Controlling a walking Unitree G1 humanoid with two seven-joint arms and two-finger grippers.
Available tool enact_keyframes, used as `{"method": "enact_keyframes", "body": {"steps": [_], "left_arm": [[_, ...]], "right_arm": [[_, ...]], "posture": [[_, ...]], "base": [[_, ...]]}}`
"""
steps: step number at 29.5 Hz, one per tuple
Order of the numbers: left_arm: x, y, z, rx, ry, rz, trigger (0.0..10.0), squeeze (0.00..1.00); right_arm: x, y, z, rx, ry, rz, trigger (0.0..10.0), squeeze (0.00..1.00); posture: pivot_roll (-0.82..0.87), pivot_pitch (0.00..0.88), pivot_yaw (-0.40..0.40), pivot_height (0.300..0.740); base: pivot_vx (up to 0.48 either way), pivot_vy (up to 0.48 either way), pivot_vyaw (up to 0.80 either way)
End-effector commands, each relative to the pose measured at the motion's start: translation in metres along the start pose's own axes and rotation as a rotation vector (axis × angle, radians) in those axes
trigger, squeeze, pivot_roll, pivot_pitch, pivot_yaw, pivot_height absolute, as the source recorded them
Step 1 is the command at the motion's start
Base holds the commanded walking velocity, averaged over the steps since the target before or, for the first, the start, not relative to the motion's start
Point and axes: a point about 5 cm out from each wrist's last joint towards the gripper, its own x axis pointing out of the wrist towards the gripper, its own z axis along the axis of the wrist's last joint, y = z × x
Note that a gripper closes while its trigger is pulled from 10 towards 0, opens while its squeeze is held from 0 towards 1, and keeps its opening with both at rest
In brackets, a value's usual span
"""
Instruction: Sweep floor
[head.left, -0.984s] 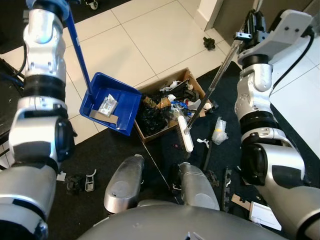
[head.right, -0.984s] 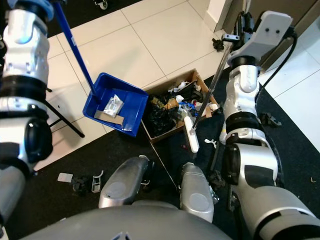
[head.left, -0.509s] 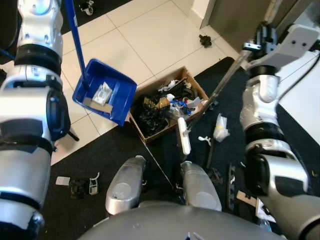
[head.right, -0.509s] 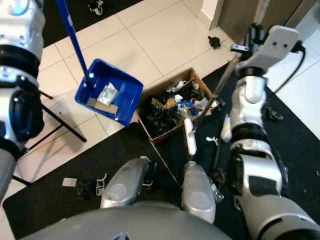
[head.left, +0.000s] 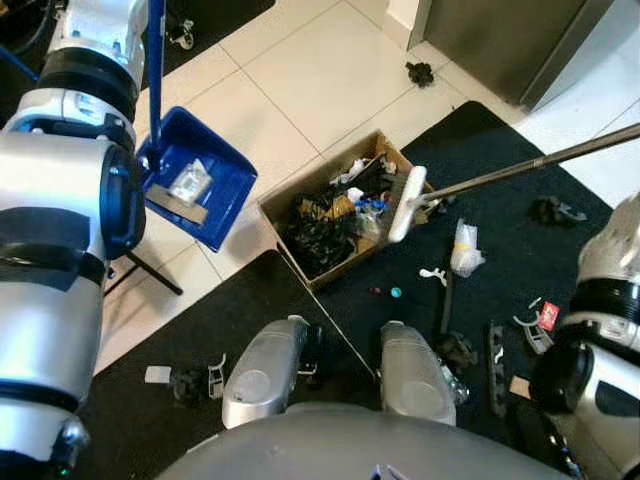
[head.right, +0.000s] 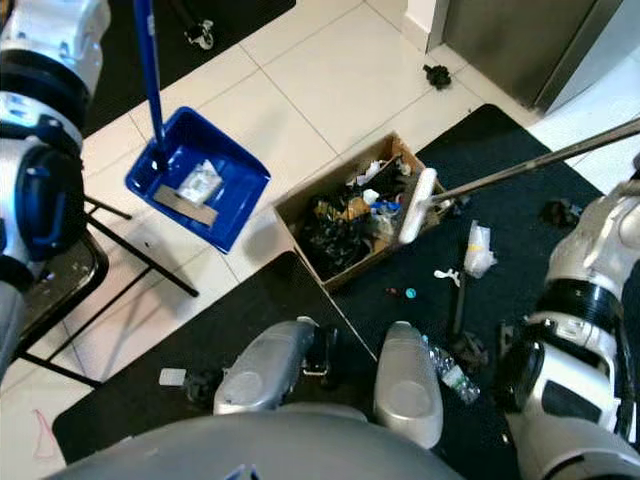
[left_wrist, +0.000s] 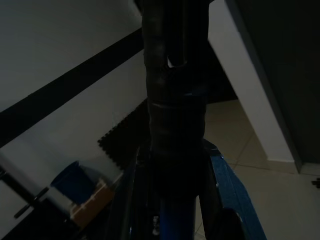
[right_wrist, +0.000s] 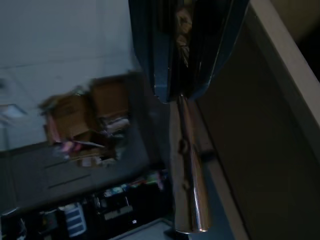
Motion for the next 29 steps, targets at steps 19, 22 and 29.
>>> {"method": "enact_keyframes", "body": {"steps": [19,22,29], "left_arm": [[0.021,-0.010,0.053,0.152,-0.107,-0.041,10.0,0.00],[0.022,-0.006,0.061,0.149,-0.125,-0.019,10.0,0.00],[0.022,0.002,0.067,0.021,-0.160,0.020,10.0,0.00]], "right_arm": [[-0.029,-0.041,0.015,-0.262,-0.053,-0.085,10.0,0.00],[-0.035,-0.035,0.012,-0.255,-0.039,-0.064,10.0,0.00],[-0.042,-0.022,0.010,-0.169,-0.008,-0.028,10.0,0.00]], "posture": [[-0.17,0.022,0.242,0.740],[-0.18,0.026,0.247,0.740],[-0.17,0.024,0.240,0.740]], "base": [[0.000,0.000,0.00],[0.000,0.000,0.00],[0.000,0.000,0.00]]}}
